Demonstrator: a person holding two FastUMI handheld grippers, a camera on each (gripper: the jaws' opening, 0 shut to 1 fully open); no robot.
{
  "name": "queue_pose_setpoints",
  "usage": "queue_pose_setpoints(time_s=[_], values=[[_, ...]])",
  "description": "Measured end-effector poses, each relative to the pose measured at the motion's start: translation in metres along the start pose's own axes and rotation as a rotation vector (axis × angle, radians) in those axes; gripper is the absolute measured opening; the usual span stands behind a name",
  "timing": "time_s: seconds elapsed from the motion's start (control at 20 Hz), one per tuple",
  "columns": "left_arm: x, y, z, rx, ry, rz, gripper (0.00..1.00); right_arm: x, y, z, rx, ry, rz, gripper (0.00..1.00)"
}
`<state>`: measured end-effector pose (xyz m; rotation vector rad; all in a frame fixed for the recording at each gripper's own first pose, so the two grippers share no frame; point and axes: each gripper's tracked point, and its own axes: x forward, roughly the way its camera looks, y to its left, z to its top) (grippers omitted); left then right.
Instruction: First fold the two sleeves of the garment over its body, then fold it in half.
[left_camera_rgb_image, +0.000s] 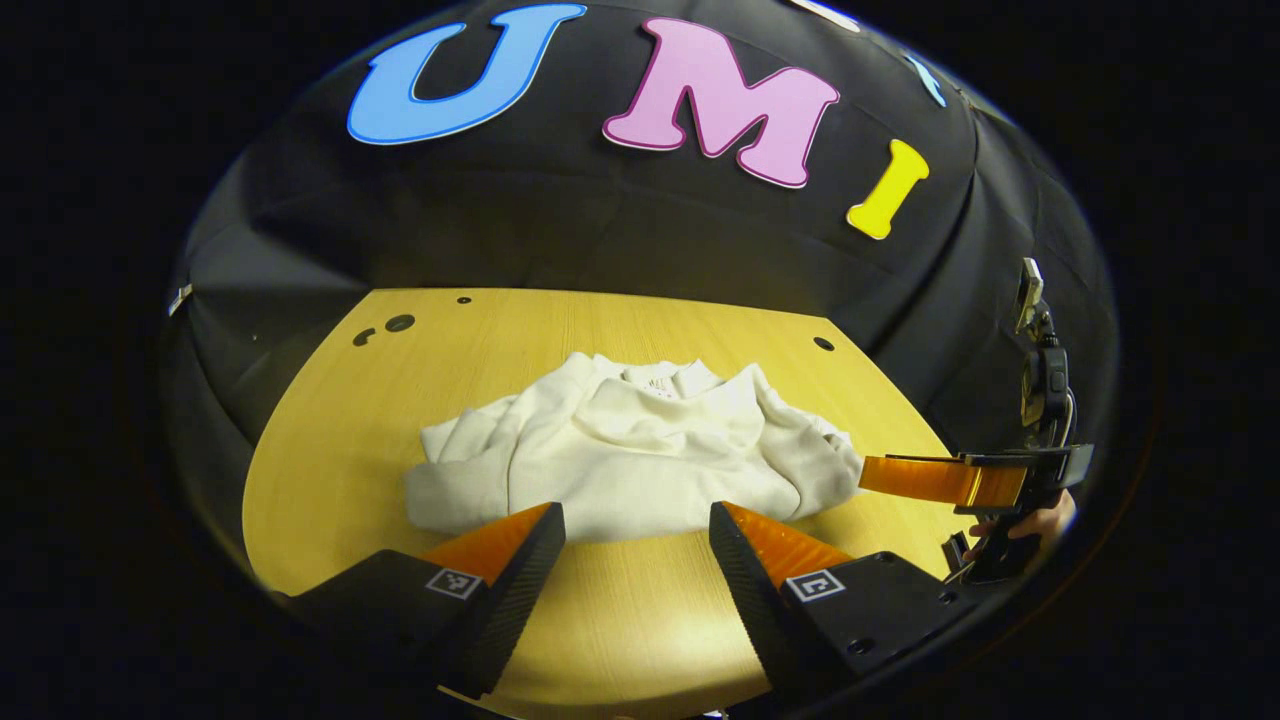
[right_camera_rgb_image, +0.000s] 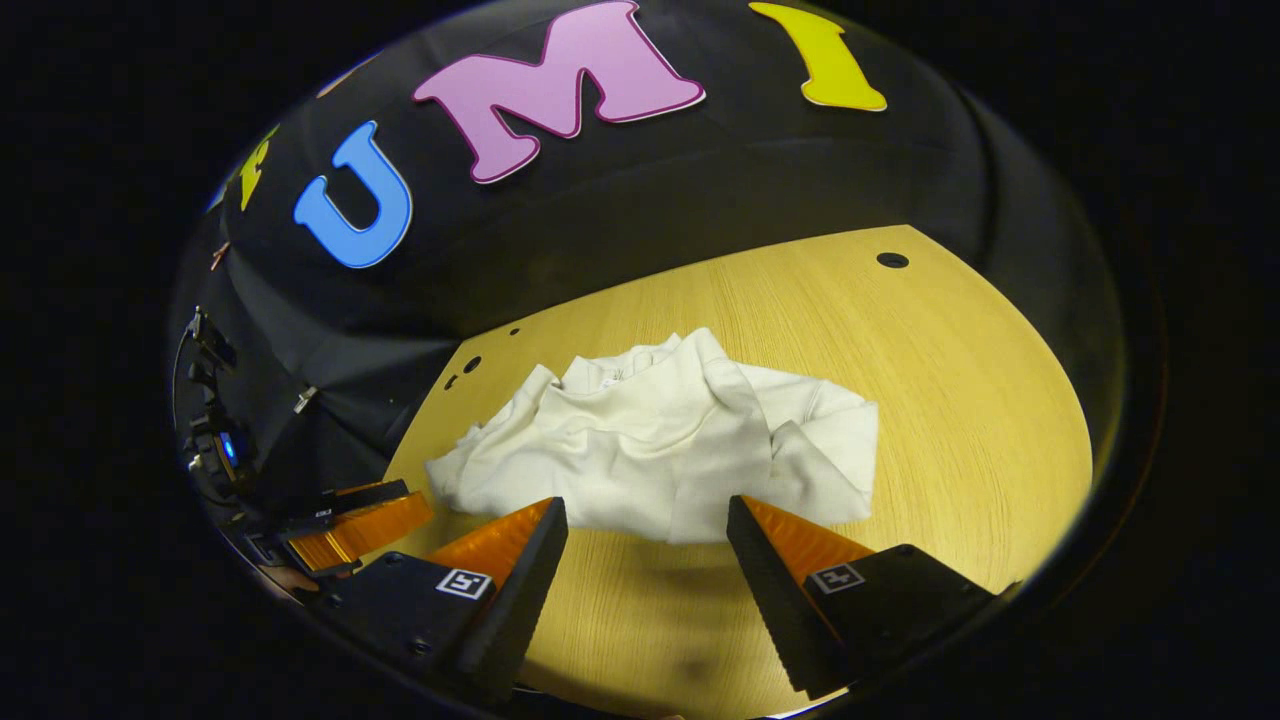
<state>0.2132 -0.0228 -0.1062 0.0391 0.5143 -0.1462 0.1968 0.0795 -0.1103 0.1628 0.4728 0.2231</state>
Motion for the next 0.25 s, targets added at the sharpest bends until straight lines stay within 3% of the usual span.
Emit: queue_pose_setpoints(time_s=[0.25], values=[[-0.006, 0.003, -0.018, -0.04, 0.022, 0.006, 0.94, -0.008, 0.01, -0.021, -0.051, 0.016, 0.01, 0.98]])
